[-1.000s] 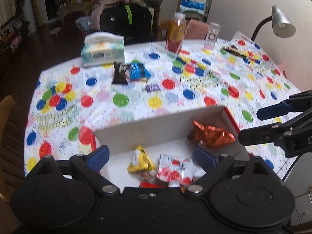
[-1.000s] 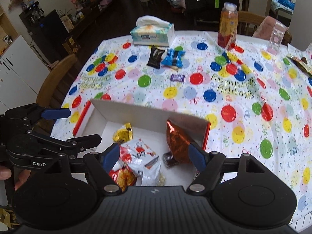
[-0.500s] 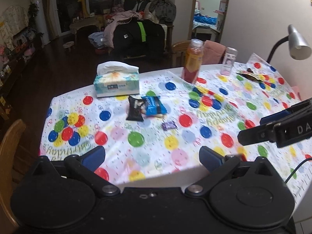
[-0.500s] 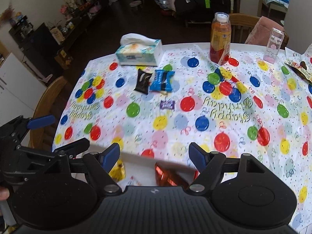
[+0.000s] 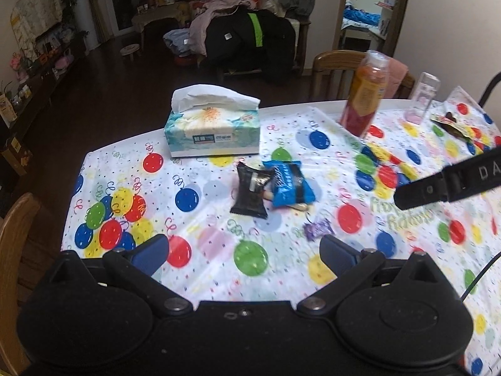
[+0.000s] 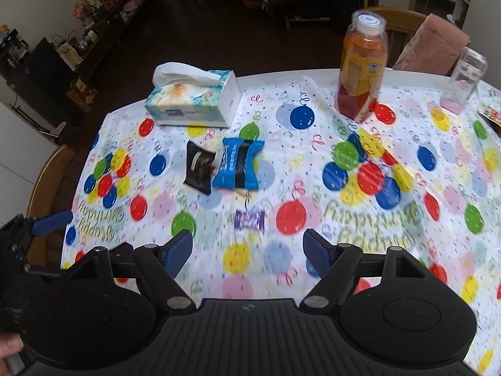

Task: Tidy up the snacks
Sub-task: 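Reach the left tool to the black wrapper while the right tool reaches the blue wrapper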

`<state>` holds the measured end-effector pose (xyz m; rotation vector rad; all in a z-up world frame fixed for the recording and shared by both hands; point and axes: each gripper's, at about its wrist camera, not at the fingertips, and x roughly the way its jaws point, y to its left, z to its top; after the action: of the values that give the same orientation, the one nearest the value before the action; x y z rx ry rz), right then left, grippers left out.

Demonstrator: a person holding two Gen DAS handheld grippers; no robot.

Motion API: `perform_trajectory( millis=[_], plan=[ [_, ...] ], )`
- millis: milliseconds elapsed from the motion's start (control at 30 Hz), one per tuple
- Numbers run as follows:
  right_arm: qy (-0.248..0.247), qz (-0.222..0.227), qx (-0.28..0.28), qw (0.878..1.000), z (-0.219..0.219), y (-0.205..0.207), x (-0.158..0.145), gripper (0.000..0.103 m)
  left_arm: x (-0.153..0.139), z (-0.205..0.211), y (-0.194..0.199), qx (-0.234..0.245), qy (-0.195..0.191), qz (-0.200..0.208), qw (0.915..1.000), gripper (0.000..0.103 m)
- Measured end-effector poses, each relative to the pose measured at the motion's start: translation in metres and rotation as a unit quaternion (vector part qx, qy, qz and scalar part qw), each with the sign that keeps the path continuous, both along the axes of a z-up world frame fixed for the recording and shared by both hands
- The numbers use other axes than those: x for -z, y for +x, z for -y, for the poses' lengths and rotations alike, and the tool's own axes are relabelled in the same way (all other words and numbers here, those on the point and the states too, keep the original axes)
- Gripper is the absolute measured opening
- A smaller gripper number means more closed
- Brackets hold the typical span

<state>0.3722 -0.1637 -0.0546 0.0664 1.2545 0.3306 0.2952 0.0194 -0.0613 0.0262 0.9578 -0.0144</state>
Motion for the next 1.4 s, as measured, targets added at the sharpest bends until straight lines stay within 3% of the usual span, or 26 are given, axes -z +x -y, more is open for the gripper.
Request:
perform_trajectory(
  millis=[567,767,1167,1233,1400],
  plan=[
    [0.003,-0.043,0.022,0.999,-0.041,0.103,0.078,0.077,0.061,-0.01,0.079,-0.015,0.022,-0.019,0.9995,0.1],
    [0.001,-0.058,0.024,0.998,-0.055,0.123,0.108,0.077,0.083,-0.009,0.097,0.0,0.016,-0.032,0.9994,0.093],
    [-0.004,-0.074,0.039,0.996,-0.073,0.139,0.146,0.077,0.11,-0.01,0.118,0.013,-0.006,-0.057,0.9983,0.075],
    [-0.004,-0.079,0.046,0.996,-0.073,0.142,0.15,0.069,0.114,-0.011,0.121,0.011,-0.012,-0.061,0.998,0.068],
    [0.001,-0.095,0.057,0.994,-0.072,0.141,0.162,0.06,0.121,-0.013,0.125,0.007,-0.035,-0.073,0.9967,0.046]
  ],
)
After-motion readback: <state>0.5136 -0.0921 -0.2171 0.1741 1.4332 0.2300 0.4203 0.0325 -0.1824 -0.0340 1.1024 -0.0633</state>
